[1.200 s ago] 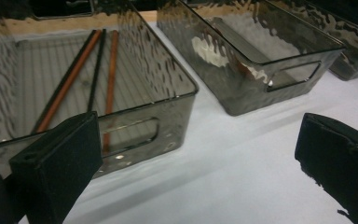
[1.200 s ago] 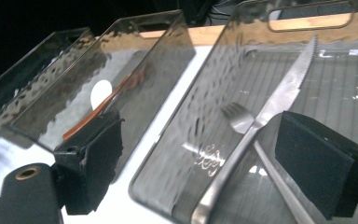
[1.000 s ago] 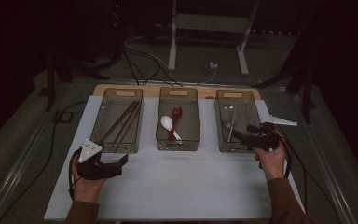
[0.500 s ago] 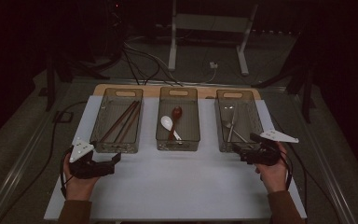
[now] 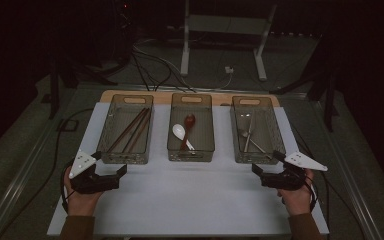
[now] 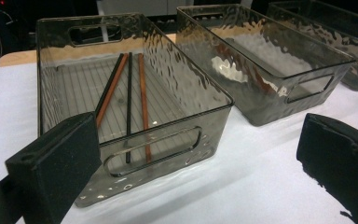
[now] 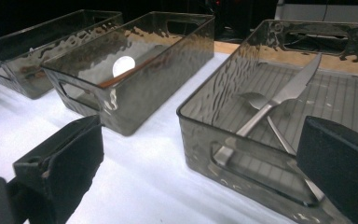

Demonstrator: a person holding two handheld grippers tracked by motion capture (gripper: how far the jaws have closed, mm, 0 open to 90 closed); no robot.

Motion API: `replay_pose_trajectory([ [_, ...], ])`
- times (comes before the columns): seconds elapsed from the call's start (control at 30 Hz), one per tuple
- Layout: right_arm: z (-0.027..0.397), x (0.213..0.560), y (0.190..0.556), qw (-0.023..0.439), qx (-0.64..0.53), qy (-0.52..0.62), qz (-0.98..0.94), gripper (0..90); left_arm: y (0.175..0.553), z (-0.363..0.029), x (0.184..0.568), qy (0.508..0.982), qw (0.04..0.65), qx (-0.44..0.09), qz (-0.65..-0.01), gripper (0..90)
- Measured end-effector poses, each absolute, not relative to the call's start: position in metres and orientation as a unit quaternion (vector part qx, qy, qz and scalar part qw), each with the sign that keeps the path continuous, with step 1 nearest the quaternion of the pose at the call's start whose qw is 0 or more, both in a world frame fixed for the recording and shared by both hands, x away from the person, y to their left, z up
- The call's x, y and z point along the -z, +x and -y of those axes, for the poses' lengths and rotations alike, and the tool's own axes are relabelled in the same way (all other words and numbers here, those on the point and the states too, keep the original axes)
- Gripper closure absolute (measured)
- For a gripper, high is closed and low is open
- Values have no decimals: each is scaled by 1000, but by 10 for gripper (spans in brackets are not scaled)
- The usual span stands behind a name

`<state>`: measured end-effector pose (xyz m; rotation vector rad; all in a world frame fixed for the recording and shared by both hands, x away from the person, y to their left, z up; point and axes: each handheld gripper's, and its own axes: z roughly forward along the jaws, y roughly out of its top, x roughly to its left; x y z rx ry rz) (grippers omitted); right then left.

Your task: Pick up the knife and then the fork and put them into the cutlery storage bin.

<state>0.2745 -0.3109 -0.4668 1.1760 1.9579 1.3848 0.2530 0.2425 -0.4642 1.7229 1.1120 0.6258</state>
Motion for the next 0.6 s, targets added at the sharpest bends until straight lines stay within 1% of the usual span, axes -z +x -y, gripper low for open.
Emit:
replay_pose_trajectory([
  [0.23, 315, 473, 264, 248, -511, 424, -706, 1, 250, -247, 465, 699, 483, -262, -457, 7],
  [0.6, 316, 478, 259, 254, -518, 422, -700, 1, 247, -250, 467, 695, 483, -266, -462, 7],
])
